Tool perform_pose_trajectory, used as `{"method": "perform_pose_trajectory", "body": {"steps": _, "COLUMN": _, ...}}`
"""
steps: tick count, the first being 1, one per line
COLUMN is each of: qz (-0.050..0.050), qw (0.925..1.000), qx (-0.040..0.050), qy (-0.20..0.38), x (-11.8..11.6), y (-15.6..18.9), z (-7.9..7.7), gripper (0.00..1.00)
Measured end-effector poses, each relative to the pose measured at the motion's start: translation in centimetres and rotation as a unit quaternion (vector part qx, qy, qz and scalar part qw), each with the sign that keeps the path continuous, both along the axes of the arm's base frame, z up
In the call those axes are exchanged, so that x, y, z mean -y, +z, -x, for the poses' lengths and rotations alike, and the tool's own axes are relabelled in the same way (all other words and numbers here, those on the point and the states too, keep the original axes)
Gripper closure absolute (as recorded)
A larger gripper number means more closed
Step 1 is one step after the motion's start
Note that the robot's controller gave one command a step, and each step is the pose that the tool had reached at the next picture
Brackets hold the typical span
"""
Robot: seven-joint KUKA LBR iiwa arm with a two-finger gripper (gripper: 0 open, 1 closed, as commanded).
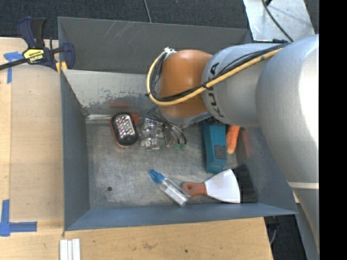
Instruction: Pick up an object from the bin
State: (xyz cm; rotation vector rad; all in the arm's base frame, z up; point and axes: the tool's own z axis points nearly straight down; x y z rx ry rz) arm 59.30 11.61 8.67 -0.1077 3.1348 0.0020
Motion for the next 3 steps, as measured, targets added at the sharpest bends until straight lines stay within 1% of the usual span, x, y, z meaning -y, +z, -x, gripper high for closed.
{"method": "perform_pose_trajectory", "body": {"steps": 1, "qz": 0.0, "qw": 0.9911, "qx": 0.0015, "qy": -0.133, "x": 1.7, "y": 5.4, "z": -1.7, "gripper": 0.0}}
{"method": "perform_pose_trajectory", "body": {"steps": 2, "qz": 0.0, "qw": 0.9911, "qx": -0.0002, "qy": -0.133, "x": 1.7, "y": 5.2, "z": -1.6, "gripper": 0.0}}
{"method": "perform_pose_trajectory", "body": {"steps": 3, "qz": -0.001, "qw": 0.9947, "qx": 0.0023, "qy": -0.103, "x": -2.2, "y": 0.6, "z": -3.0, "gripper": 0.0}}
